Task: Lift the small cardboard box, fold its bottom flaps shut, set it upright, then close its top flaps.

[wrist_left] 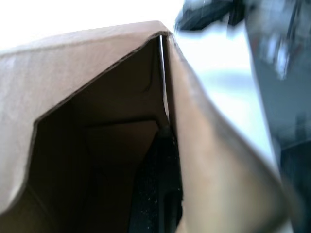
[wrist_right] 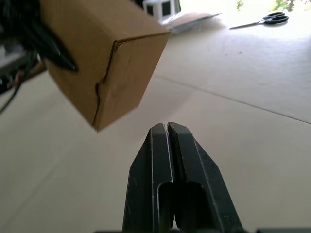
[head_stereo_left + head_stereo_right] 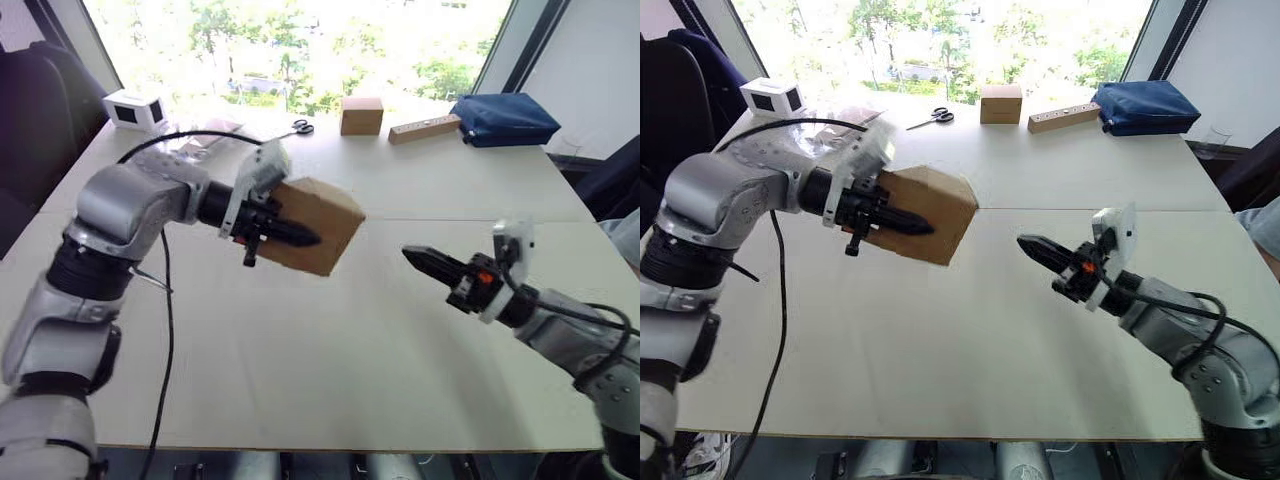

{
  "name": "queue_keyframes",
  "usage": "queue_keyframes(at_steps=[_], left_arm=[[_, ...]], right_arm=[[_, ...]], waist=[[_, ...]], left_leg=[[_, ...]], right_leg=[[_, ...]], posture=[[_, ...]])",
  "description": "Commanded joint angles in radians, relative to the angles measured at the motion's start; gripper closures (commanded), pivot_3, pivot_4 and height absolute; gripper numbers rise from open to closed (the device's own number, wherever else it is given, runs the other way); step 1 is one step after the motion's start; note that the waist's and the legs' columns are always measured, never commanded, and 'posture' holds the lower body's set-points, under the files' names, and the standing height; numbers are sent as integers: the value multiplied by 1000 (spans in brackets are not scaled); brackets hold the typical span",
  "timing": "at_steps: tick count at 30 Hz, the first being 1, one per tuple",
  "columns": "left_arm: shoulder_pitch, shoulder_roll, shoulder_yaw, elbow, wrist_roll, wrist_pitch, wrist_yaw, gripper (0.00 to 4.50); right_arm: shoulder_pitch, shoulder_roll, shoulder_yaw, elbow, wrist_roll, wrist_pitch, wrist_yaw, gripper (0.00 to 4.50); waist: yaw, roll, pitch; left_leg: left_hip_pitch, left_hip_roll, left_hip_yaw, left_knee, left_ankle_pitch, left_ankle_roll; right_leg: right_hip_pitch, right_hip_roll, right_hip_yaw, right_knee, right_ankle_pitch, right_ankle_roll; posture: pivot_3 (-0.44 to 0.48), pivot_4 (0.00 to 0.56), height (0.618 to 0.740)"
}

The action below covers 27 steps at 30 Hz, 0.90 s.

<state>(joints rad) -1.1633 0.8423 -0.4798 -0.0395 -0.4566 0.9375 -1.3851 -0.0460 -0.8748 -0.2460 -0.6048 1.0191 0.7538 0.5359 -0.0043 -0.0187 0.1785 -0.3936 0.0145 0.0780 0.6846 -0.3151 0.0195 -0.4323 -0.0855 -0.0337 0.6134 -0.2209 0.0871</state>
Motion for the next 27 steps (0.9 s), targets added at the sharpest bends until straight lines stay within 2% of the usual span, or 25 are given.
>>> queue_keyframes(at_steps=[1, 6, 10, 14, 27], left_arm=[[-117, 8, -159, 8, 173, -76, -97, 4500], [-170, -49, -316, -19, 310, -86, -154, 4500], [-181, -116, -408, 5, 406, -97, -162, 4500], [-196, -236, -444, 119, 496, -87, -90, 4500], [-209, -274, -491, -9, 510, 48, -194, 4500]], right_arm=[[27, -95, -4, -89, -66, 8, 84, 4460], [60, -182, 51, -157, -204, -2, 113, 4460], [65, -155, 100, -186, -269, -3, 89, 4460], [71, -104, 145, -181, -335, -11, 43, 4460], [82, -8, 188, -149, -439, -45, 42, 4460]], waist=[[9, 0, 0], [17, -1, 0], [17, -1, 1], [20, -1, 1], [18, -1, 1]], left_leg=[[0, 0, 0, 0, 0, 0], [0, 0, 1, 1, 0, 0], [-6, 0, 1, 3, 0, 0], [-15, 1, -2, 14, -1, 2], [-16, 0, -2, 16, -1, 2]], right_leg=[[0, 0, 0, 0, 0, 0], [0, 0, 2, -1, 0, 0], [-4, 0, 2, -1, 0, 0], [-9, 3, 0, 1, 2, 4], [-9, 4, 4, 3, 2, 5]], posture=[[0, 150, 740], [0, 150, 740], [0, 150, 740], [0, 150, 740], [0, 150, 740]])
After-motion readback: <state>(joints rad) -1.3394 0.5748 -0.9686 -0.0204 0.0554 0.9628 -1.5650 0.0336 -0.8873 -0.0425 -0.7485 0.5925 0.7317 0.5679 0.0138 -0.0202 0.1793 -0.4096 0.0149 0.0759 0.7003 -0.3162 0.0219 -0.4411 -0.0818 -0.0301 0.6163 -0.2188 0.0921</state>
